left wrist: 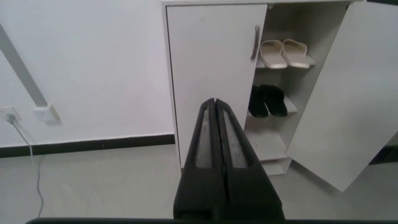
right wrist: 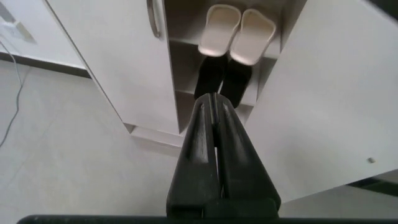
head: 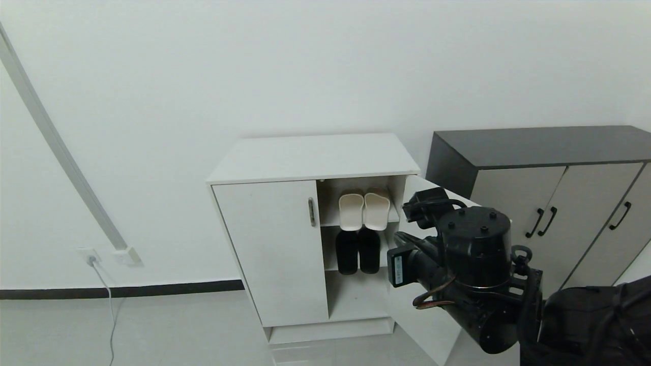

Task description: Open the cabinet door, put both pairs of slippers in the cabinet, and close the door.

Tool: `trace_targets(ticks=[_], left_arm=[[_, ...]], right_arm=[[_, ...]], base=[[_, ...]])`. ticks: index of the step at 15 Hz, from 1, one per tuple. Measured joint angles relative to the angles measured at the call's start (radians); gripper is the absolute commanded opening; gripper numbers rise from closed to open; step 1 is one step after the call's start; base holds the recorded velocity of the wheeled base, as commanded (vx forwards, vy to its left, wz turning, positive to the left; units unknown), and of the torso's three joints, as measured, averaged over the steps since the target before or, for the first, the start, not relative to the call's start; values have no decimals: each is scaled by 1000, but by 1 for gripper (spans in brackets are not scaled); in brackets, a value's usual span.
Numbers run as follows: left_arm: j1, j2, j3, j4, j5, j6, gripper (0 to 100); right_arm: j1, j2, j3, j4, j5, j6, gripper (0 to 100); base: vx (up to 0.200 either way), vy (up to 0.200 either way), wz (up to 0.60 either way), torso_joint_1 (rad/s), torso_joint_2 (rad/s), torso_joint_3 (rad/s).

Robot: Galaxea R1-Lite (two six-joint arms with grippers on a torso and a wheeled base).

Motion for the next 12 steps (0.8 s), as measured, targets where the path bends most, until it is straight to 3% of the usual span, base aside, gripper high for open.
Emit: trace_targets(ticks=[6, 12], left_arm=[[0, 0, 0, 0, 0, 0, 0], [-1, 0, 1, 1, 0, 1, 0]], right_arm=[[-1, -1, 18, -31, 16, -10, 0], [0, -1, 32, -61, 31, -31, 0]], base=[[0, 0, 0, 34, -69, -39], [0, 0, -600, 6, 0, 1]])
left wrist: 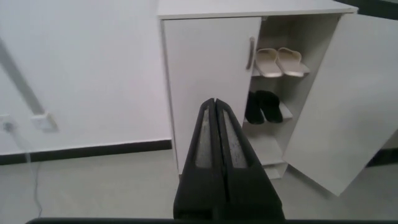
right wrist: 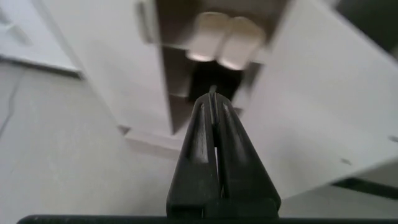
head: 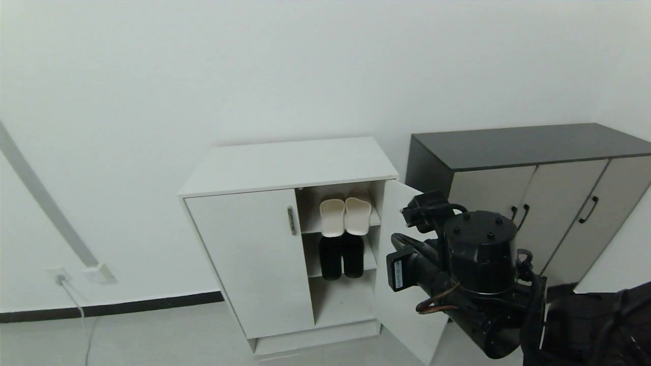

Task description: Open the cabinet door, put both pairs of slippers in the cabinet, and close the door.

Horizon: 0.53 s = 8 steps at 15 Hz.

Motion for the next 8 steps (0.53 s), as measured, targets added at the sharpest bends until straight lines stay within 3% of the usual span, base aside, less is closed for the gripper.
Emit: trace_targets(ticks=[8], left_arm=[[0, 0, 1, 0, -1, 0, 0]], right_arm=[[-9, 0, 1, -9, -5, -21, 0]], base=[[0, 0, 0, 0, 0, 0]])
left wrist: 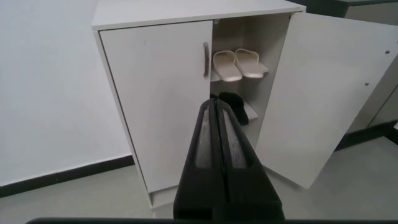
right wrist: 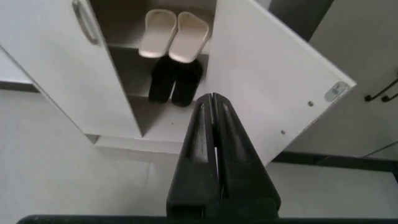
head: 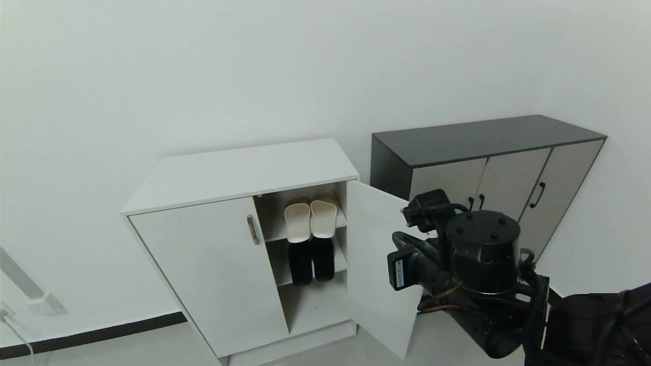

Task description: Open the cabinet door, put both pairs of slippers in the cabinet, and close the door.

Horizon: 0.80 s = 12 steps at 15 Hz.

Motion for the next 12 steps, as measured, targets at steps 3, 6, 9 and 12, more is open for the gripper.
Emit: trace_targets(ticks=[3, 6, 9, 12], left_arm=[[1, 0, 0, 1, -1, 1, 0], [1, 0, 0, 0, -1, 2, 0], [1, 0, 0, 0, -1, 0, 0], [0, 0, 0, 0, -1, 0, 0]], right_arm=[[-32, 7, -38, 22, -2, 2, 0], [-106, 33, -145, 123, -1, 20, 0], [-191, 68, -344, 366, 43, 82, 0], [-282, 117, -575, 594, 122, 138, 0]], base=[[-200, 0, 0, 6, 2, -1], [0, 0, 0, 0, 0, 0], [0, 0, 0, 0, 0, 0], [0, 0, 0, 0, 0, 0]])
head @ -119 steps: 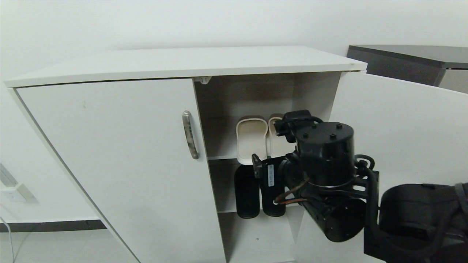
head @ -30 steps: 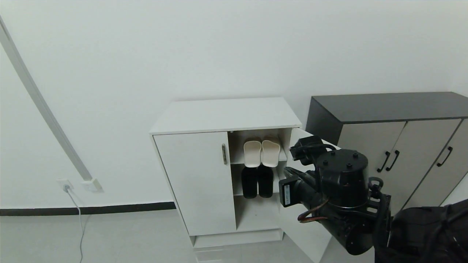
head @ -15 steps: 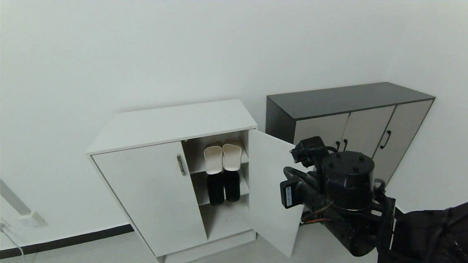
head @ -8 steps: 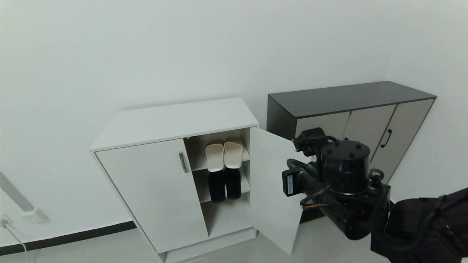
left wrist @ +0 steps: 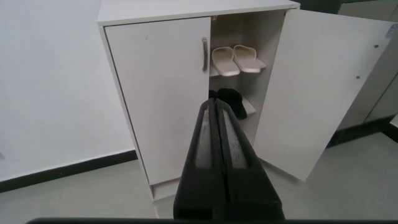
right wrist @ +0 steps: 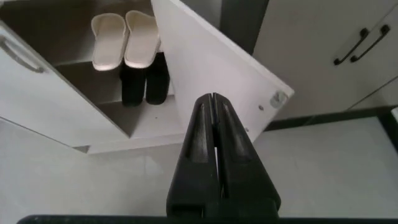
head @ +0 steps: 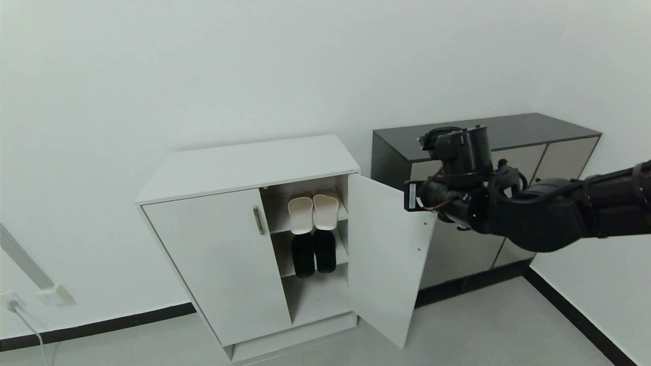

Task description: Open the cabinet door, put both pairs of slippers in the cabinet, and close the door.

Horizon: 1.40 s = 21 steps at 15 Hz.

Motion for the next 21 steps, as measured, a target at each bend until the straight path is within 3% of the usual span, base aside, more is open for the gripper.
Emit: trace_targets(ticks=[3, 6, 21], left_arm=[[1, 0, 0, 0, 1, 0, 0], [0, 0, 0, 0, 1, 0, 0], [1, 0, -1, 0, 3, -1, 0]], right_arm=[[-85, 93, -170, 61, 30, 13, 0], [-142, 189, -259, 66, 51, 12, 0], [-187, 306, -276, 63, 67, 8, 0]], base=[[0, 0, 0, 0, 0, 0], [0, 0, 0, 0, 0, 0], [0, 0, 0, 0, 0, 0]])
